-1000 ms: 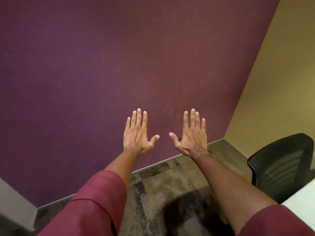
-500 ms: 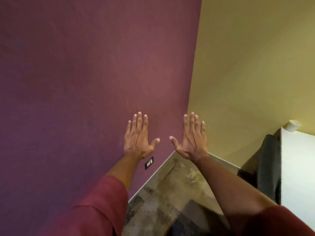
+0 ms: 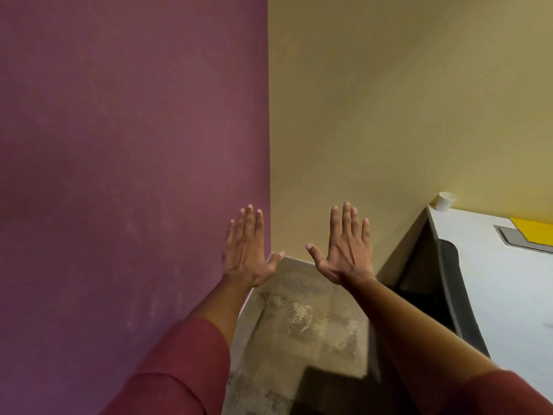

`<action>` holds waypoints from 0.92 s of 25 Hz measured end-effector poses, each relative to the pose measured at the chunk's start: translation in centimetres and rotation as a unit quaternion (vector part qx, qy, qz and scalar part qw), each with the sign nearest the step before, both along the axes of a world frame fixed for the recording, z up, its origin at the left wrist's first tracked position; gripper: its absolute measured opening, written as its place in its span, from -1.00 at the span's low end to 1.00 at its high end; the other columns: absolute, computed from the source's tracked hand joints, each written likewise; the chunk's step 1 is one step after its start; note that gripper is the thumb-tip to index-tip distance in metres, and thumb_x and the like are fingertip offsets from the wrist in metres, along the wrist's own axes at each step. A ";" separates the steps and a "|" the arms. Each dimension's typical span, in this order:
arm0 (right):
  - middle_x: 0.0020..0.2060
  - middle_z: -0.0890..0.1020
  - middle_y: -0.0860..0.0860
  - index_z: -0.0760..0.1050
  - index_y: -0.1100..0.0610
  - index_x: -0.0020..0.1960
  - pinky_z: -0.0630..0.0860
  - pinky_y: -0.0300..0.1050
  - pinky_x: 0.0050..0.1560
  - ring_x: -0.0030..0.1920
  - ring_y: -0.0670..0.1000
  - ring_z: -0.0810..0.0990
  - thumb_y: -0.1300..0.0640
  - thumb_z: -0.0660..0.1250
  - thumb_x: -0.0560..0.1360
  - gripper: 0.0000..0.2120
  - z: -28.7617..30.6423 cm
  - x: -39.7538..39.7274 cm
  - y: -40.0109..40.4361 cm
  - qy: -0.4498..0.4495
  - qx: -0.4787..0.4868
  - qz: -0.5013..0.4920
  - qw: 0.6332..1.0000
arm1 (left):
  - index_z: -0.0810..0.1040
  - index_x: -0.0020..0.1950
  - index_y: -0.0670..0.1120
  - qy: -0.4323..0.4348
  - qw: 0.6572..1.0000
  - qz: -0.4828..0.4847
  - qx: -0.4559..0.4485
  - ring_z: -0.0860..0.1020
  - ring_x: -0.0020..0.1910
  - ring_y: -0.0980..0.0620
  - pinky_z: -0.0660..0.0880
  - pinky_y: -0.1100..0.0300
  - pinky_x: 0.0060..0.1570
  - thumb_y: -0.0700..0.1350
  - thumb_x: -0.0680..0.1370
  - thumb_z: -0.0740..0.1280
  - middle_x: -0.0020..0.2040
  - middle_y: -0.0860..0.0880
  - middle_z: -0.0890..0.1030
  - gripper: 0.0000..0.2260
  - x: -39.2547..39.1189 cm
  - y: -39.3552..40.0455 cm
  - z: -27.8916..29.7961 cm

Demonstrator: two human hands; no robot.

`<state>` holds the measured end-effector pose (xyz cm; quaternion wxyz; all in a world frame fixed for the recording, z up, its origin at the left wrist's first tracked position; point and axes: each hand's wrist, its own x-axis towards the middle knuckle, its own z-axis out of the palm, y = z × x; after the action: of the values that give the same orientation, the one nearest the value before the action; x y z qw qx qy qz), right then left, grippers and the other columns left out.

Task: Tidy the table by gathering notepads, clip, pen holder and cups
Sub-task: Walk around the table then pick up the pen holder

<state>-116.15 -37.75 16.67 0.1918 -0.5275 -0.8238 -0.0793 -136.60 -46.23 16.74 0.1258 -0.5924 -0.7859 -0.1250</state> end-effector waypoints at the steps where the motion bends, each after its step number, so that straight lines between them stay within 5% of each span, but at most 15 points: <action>1: 0.58 -0.16 0.21 -0.24 0.17 0.59 -0.17 0.21 0.56 0.59 0.18 -0.18 -0.46 -0.09 0.45 -0.03 -0.3 0.0 2.3 0.005 0.002 -0.012 1.000 | -0.29 0.58 -0.13 0.003 1.000 -0.008 -0.004 -0.27 0.58 -0.11 -0.20 -0.07 0.55 0.41 0.47 0.06 0.59 -0.16 -0.28 -0.06 -0.1 2.8 -0.3; 15: 0.58 -0.20 0.19 -0.26 0.15 0.59 -0.22 0.20 0.56 0.58 0.17 -0.25 -0.44 -0.10 0.46 -0.06 0.1 6.8 28.3 0.011 -0.020 -0.159 0.987 | -0.23 0.59 -0.12 0.012 0.985 -0.170 0.005 -0.21 0.59 -0.10 -0.17 -0.06 0.56 0.39 0.48 0.05 0.61 -0.16 -0.21 -0.09 6.6 36.4 0.9; 23: 0.59 -0.16 0.17 -0.22 0.15 0.60 -0.21 0.20 0.55 0.59 0.14 -0.22 -0.44 -0.09 0.45 -0.05 -2.1 13.6 37.9 0.023 -0.030 -0.334 0.942 | -0.25 0.59 -0.10 0.012 0.943 -0.334 0.000 -0.23 0.59 -0.10 -0.17 -0.05 0.56 0.38 0.49 0.06 0.60 -0.16 -0.23 -0.10 14.2 53.3 -0.1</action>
<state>-102.56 0.11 14.56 0.1576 -0.7798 -0.5972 -0.1019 -122.38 7.08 16.64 0.0861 -0.8221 -0.5415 -0.1533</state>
